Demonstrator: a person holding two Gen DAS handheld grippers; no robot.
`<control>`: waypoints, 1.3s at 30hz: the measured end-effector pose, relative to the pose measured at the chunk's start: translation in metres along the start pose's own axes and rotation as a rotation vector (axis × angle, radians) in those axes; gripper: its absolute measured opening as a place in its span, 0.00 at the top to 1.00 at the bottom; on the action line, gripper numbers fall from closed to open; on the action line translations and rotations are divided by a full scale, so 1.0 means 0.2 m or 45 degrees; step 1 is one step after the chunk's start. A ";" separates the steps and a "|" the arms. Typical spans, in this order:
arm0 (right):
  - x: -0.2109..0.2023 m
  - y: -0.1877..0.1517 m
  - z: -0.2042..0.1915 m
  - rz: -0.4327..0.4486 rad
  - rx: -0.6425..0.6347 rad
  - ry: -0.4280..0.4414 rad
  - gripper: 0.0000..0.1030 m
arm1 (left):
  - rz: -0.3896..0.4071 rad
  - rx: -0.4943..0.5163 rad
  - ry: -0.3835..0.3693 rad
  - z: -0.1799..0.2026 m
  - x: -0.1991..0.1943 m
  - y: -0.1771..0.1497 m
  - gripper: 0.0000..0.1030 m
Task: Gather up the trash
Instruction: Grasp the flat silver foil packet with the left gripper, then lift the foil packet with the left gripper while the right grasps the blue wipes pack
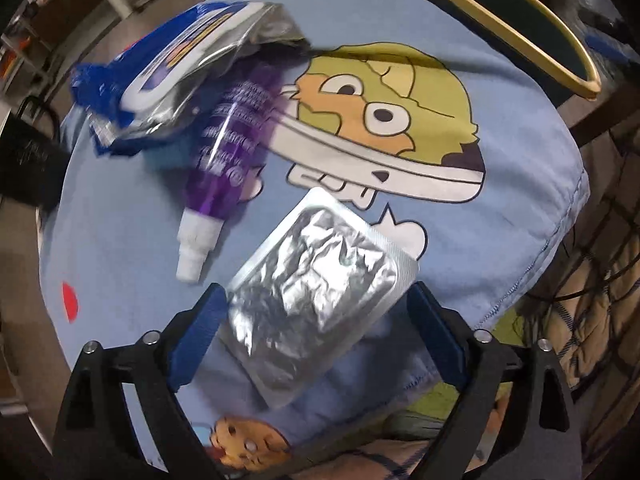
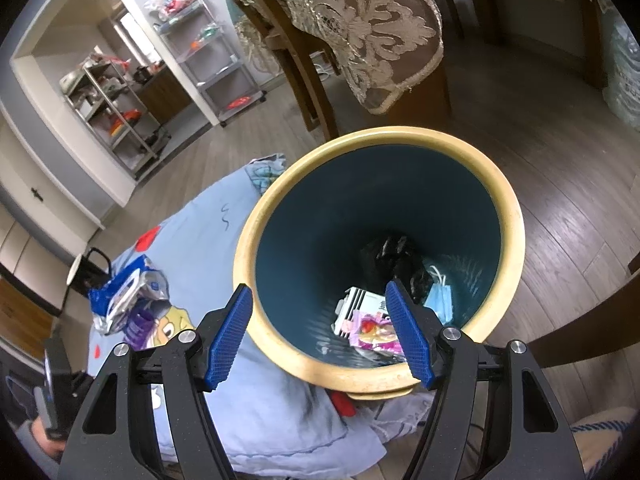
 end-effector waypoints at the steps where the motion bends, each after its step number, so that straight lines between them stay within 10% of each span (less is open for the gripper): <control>1: 0.00 0.00 0.00 0.000 0.000 -0.002 0.32 | 0.003 -0.013 -0.022 0.00 0.01 0.01 0.10; 19: -0.01 0.01 -0.06 0.008 -0.080 -0.017 0.32 | -0.029 -0.047 -0.136 -0.11 -0.01 -0.05 0.15; 32: 0.01 -0.02 -0.19 -0.034 -0.178 -0.002 0.32 | 0.201 -0.261 -0.281 -0.28 -0.27 -0.02 0.88; 39: 0.09 -0.05 -0.43 -0.101 -0.235 0.127 0.32 | 0.347 -0.456 -0.397 -0.39 -0.40 -0.07 0.88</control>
Point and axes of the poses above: each gripper's, at about its wrist camera, not at the fingertips, and x roughly the way its jaws point, z to its right, y to its top, the point moved 3 cm from there along x, roughly the way its jaws point, and after that the axes turned 7 degrees about -x, right-handed, at the moved point
